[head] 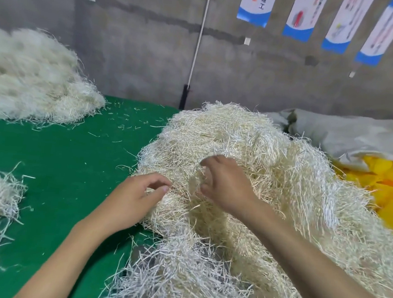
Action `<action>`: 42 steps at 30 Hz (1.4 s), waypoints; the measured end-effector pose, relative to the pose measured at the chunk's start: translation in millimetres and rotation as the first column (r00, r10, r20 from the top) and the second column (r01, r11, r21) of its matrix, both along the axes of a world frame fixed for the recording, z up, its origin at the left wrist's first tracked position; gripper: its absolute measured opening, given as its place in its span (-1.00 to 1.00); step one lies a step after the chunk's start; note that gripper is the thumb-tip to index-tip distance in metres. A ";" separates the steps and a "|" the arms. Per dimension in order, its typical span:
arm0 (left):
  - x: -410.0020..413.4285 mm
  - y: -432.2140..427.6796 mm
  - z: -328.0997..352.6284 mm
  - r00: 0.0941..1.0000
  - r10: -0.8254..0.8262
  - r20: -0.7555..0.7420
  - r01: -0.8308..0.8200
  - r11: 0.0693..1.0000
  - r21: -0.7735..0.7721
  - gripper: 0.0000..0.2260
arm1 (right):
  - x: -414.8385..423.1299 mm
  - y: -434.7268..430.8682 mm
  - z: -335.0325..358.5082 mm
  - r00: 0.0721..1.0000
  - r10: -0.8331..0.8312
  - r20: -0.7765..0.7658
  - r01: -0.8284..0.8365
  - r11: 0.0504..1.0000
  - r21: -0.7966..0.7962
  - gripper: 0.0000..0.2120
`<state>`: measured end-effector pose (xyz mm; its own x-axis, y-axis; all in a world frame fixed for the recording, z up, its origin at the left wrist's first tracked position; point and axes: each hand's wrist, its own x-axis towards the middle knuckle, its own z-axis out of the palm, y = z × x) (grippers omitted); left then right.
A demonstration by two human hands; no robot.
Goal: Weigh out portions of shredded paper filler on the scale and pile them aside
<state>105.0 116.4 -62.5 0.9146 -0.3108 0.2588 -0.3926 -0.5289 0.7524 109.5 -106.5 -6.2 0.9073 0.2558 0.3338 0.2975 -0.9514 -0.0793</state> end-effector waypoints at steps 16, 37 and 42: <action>-2.0 -16.0 -2.1 0.998 0.047 -0.041 -0.051 0.993 -0.106 -0.54 | -5.0 6.4 14.7 0.985 0.075 0.154 -0.104 0.977 0.186 -0.94; -2.8 -71.1 95.0 0.990 -0.082 0.114 0.063 0.986 0.157 -0.65 | 0.1 -159.4 31.9 0.887 -0.459 -0.054 0.447 0.882 -0.151 -0.32; 11.6 -130.2 112.9 0.970 -0.111 0.218 0.014 0.915 0.404 -0.31 | 8.8 -187.5 47.0 0.909 -0.384 -0.165 0.416 0.865 0.279 -0.81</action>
<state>116.6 -13.7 50.4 0.8190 -0.4868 0.3037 -0.5722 -0.7325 0.3690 118.3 -294.0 40.8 0.9427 -0.2342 0.2375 -0.1283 -0.9119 -0.3897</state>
